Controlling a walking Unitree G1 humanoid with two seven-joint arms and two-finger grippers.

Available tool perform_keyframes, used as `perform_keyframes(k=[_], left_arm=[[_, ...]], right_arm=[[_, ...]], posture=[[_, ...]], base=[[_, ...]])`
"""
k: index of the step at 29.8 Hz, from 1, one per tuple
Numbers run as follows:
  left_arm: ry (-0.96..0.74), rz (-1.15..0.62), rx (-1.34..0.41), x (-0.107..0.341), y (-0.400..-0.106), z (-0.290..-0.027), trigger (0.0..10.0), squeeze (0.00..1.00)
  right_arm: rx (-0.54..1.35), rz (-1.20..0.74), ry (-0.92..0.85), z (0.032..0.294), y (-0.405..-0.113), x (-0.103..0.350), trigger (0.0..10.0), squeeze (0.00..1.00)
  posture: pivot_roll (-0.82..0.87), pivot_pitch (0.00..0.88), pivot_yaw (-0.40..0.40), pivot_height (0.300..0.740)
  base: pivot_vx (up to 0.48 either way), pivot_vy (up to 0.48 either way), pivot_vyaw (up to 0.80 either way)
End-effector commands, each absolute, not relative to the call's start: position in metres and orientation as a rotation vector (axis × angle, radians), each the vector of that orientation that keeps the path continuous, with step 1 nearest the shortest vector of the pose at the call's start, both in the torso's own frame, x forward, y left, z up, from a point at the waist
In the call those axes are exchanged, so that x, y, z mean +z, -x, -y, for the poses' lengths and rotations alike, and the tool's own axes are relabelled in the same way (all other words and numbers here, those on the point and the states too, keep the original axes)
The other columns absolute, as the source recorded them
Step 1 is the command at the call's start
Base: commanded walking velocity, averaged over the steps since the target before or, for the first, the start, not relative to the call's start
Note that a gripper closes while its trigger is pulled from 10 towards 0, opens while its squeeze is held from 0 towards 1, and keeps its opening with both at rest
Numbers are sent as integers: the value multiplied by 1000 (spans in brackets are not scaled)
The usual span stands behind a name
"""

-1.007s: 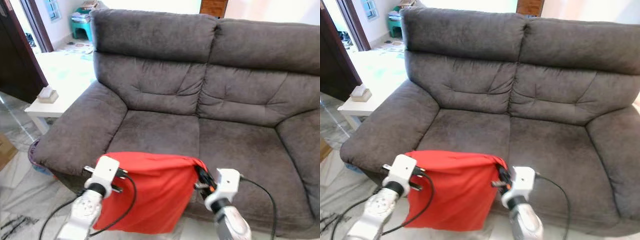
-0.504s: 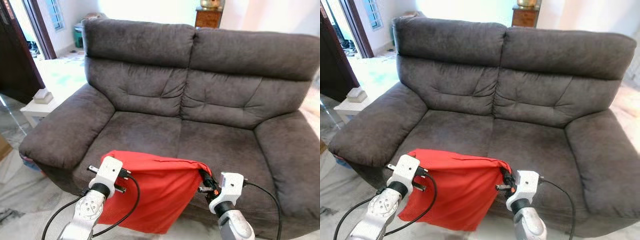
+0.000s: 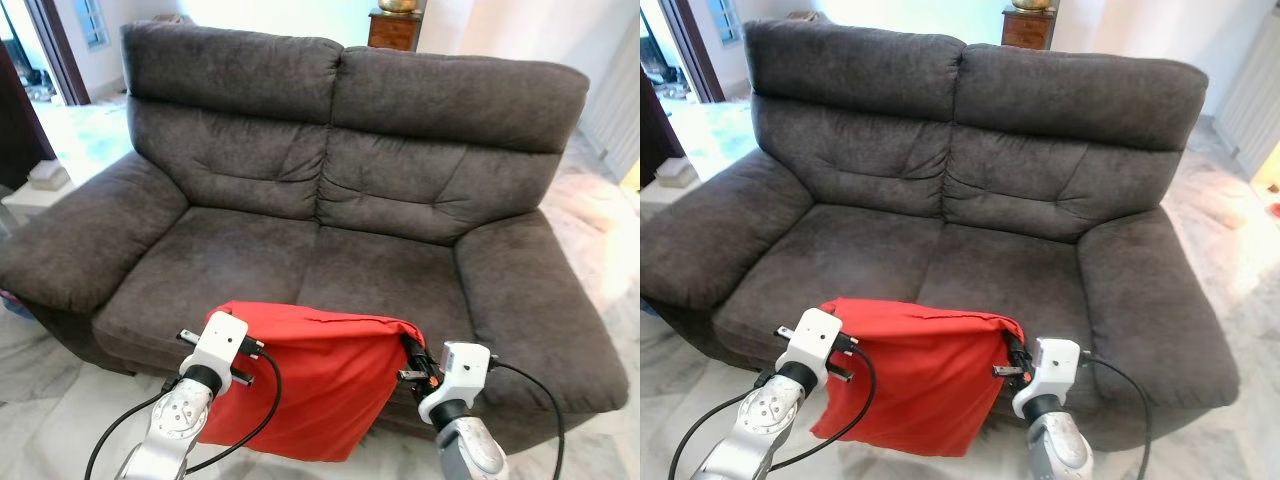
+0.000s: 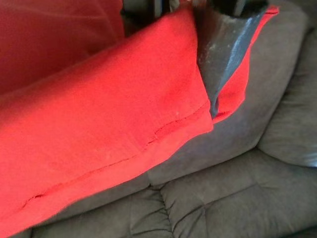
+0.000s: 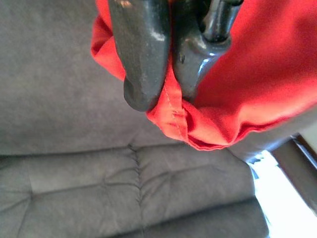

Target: Move the pillow to the sofa from floor

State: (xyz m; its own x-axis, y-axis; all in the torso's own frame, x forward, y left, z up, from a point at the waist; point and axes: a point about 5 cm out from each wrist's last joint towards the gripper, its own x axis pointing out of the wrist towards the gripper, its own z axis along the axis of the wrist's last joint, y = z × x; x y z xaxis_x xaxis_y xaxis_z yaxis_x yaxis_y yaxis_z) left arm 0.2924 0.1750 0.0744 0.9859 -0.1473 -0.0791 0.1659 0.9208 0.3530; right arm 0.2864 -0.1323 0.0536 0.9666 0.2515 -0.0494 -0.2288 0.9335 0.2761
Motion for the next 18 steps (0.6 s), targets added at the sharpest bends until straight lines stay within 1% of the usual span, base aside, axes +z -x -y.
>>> perform_keyframes(k=[1,5,8,13,15,18], left_arm=[[-353,89,-150,103,-302,-169,10000,0],[-356,96,-160,104,-301,-168,10000,0],[-350,94,-222,103,-300,-164,10000,0],[-324,106,-245,105,-299,-162,10000,0],[-318,107,-297,103,-296,-156,10000,0],[-308,98,-292,102,-295,-155,10000,0]], right_arm=[[223,-62,-252,142,-287,57,10000,0],[214,-56,-259,144,-288,58,10000,0],[213,-53,-259,145,-289,59,10000,0],[213,-53,-258,144,-289,59,10000,0],[221,-53,-256,143,-289,59,10000,0],[226,-54,-249,143,-289,58,10000,0]], posture=[[43,50,-9,740],[43,50,-9,740],[43,50,-8,740],[44,46,-8,740],[45,42,-8,740],[43,39,-8,740]], base=[[0,-315,0],[0,-300,0],[0,0,0],[0,0,0],[0,0,0],[0,0,0]])
